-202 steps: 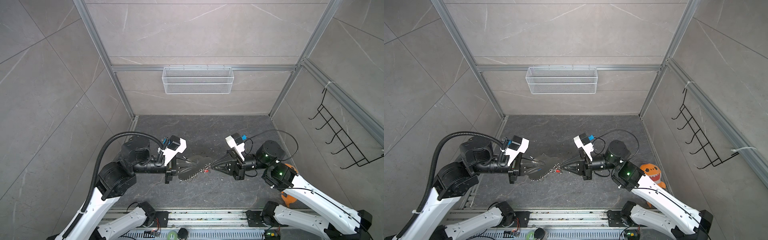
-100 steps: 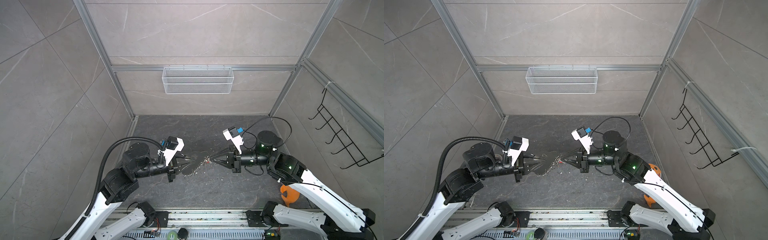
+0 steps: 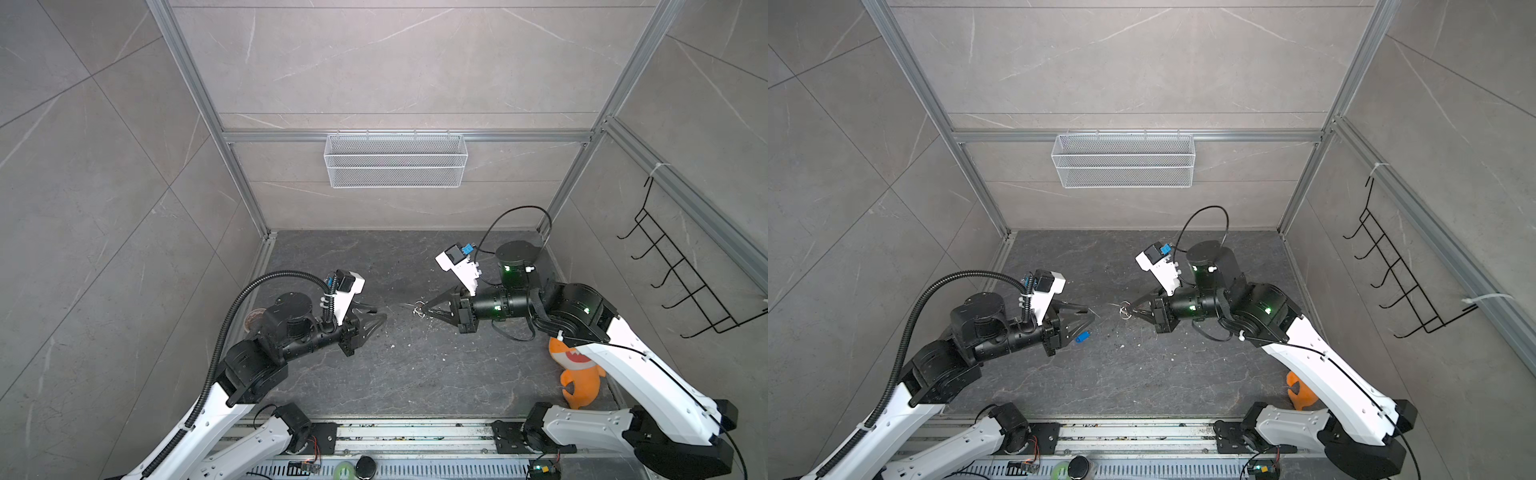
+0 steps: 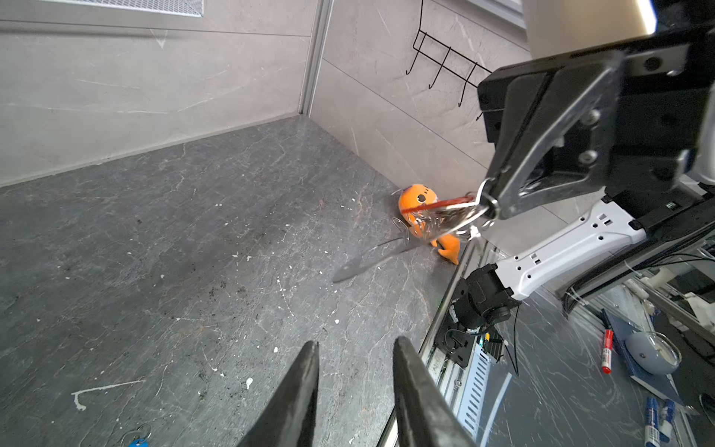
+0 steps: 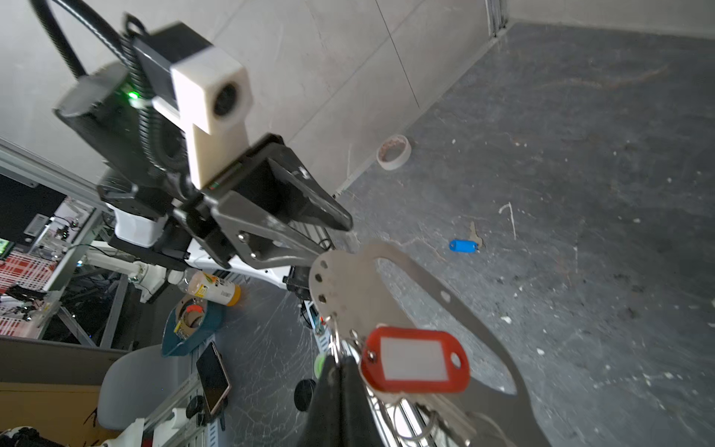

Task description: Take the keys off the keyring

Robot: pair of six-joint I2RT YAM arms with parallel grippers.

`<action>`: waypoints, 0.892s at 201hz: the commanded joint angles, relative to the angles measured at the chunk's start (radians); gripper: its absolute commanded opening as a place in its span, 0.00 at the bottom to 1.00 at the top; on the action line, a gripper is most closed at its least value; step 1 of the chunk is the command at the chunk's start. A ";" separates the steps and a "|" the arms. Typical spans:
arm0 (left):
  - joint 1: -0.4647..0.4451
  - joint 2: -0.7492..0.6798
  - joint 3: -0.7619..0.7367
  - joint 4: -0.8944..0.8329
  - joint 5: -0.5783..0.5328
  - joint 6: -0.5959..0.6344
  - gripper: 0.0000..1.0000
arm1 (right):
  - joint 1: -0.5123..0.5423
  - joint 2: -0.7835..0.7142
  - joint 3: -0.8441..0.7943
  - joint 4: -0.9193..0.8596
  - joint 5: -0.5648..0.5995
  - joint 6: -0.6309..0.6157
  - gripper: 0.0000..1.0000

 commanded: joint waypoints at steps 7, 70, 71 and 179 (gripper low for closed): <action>0.002 -0.024 0.008 0.058 0.044 0.006 0.38 | 0.003 0.039 0.072 -0.170 -0.001 -0.104 0.00; 0.001 0.028 0.029 0.097 0.390 0.082 0.45 | 0.003 0.107 0.129 -0.335 -0.070 -0.328 0.00; 0.001 0.030 0.031 0.096 0.396 0.084 0.45 | 0.003 0.108 0.129 -0.337 -0.070 -0.332 0.00; 0.003 0.195 0.122 0.008 0.543 0.139 0.51 | 0.035 0.144 0.169 -0.335 -0.131 -0.371 0.00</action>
